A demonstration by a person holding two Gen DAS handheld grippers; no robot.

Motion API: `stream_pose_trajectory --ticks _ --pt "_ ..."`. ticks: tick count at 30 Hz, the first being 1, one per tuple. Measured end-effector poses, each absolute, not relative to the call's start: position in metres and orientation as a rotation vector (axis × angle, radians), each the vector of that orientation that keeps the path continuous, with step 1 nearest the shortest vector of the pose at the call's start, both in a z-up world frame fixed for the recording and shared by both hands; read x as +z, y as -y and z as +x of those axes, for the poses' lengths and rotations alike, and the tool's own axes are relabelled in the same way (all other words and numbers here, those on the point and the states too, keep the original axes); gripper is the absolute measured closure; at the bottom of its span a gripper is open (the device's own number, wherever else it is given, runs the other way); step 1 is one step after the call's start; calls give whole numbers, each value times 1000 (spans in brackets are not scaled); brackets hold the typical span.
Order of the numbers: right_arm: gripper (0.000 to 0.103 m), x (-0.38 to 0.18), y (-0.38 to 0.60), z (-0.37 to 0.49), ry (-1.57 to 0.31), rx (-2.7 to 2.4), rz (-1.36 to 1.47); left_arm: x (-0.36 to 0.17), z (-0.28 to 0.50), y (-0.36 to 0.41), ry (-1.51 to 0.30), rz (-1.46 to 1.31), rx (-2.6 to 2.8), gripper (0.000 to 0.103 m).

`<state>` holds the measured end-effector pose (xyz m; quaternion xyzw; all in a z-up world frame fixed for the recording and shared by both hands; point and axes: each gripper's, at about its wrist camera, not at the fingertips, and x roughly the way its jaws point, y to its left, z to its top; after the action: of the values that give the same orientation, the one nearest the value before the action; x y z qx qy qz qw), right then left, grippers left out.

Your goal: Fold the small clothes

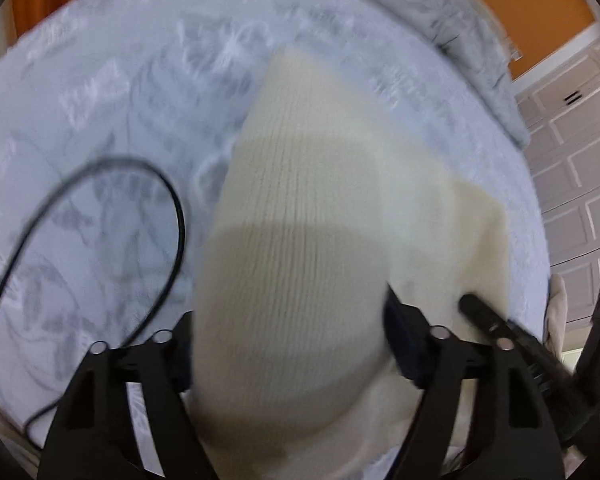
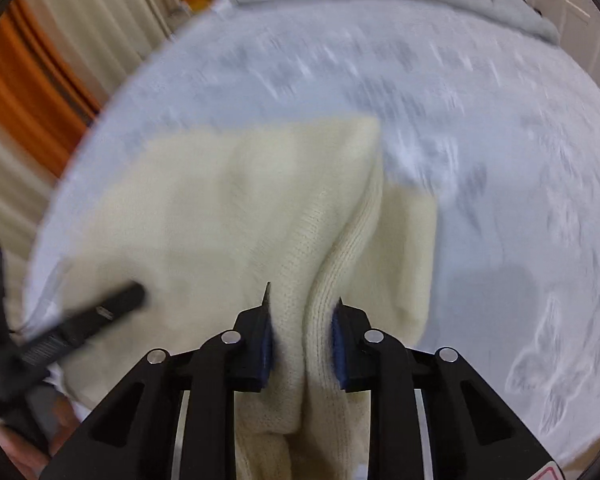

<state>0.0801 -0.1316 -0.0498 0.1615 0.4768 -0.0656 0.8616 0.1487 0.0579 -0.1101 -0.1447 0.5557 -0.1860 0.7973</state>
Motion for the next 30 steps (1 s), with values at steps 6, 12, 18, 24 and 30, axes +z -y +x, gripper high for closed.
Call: stream_pose_trajectory --ticks 6,12,18,24,30 --pt "69 -113 163 84 -1140 -159 452 -131 151 -54 -1227 -231 -356 15" --pt "71 -46 156 34 -940 -172 505 -97 135 -62 -1144 -184 -379 21" --pt "71 -100 125 40 -1111 -157 367 -105 130 -53 -1128 -82 -313 20" --pt "71 -69 132 26 -1046 -166 434 -97 123 -57 -1130 -69 -304 21" --pt "67 -78 136 19 -1047 -165 473 -93 113 -57 -1135 -42 -297 21"
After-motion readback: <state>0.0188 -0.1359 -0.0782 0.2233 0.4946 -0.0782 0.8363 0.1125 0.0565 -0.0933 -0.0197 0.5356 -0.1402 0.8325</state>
